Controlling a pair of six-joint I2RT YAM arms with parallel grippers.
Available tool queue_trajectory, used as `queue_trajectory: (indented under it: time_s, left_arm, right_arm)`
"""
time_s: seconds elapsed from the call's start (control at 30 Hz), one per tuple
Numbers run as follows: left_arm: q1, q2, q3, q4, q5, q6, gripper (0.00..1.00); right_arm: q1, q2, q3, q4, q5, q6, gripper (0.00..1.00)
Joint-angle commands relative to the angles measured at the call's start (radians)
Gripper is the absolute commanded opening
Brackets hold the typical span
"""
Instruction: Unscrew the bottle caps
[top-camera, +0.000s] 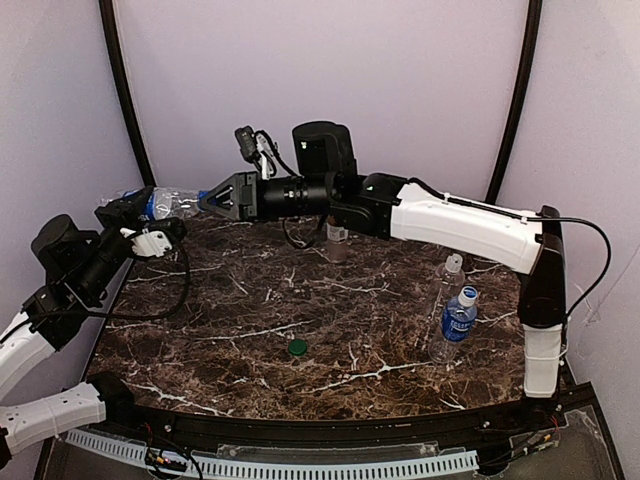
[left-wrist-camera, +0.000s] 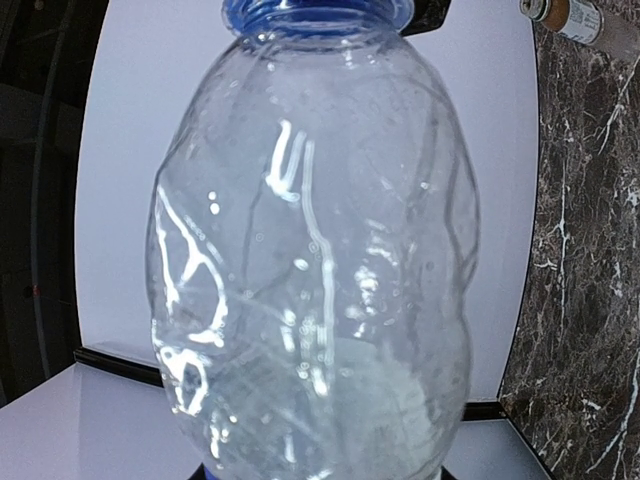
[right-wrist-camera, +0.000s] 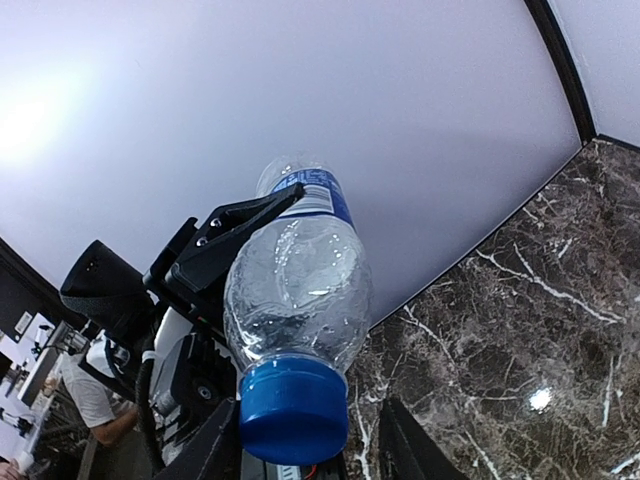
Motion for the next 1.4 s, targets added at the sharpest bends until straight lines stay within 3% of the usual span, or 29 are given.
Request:
queue_trajectory:
  time_s: [0.0,0.23,0.37,0.73,0.87,0.97,1.07,1.17,1.2,1.37]
  left_arm:
    - [-0.01,-0.009,-0.001,0.048,-0.004,0.024,0.34]
    - [-0.017,-0.015,-0.009,0.033,0.002,0.047,0.33]
    - [-0.021,-0.02,-0.016,0.03,0.007,0.053,0.33]
    - [-0.023,-0.018,-0.025,0.027,-0.004,0.047,0.33]
    - [-0.024,-0.018,-0.025,0.031,-0.005,0.048,0.33]
    - [-0.024,-0.017,-0.023,0.029,-0.008,0.046,0.33]
    - [-0.024,-0.016,-0.021,0.022,-0.009,0.035,0.33]
    - [-0.024,-0.016,0.015,-0.038,0.002,-0.03,0.32]
    - [-0.024,-0.016,0.037,-0.138,0.027,-0.101,0.32]
    - [-0.024,-0.011,0.196,-0.54,0.229,-0.301,0.28]
  right_arm:
    - [-0.008,0.01,0.031,0.036,-0.03,-0.001,0.41]
    - [-0.009,0.021,0.033,0.062,-0.069,0.007,0.23]
    - [-0.009,0.02,0.03,0.07,-0.082,0.013,0.33]
    - [-0.009,0.008,0.02,0.068,-0.069,0.013,0.4]
    - [-0.011,0.01,0.026,0.055,-0.068,0.014,0.24]
    - [-0.01,0.008,0.022,0.052,-0.066,0.013,0.01]
    - [-0.009,0.006,0.026,0.043,-0.071,-0.01,0.0]
    - [-0.005,-0.004,0.024,0.003,-0.109,-0.103,0.0]
    - [0.004,-0.013,0.02,-0.013,-0.123,-0.167,0.0]
    - [0.109,-0.094,-0.046,-0.15,-0.032,-0.672,0.0]
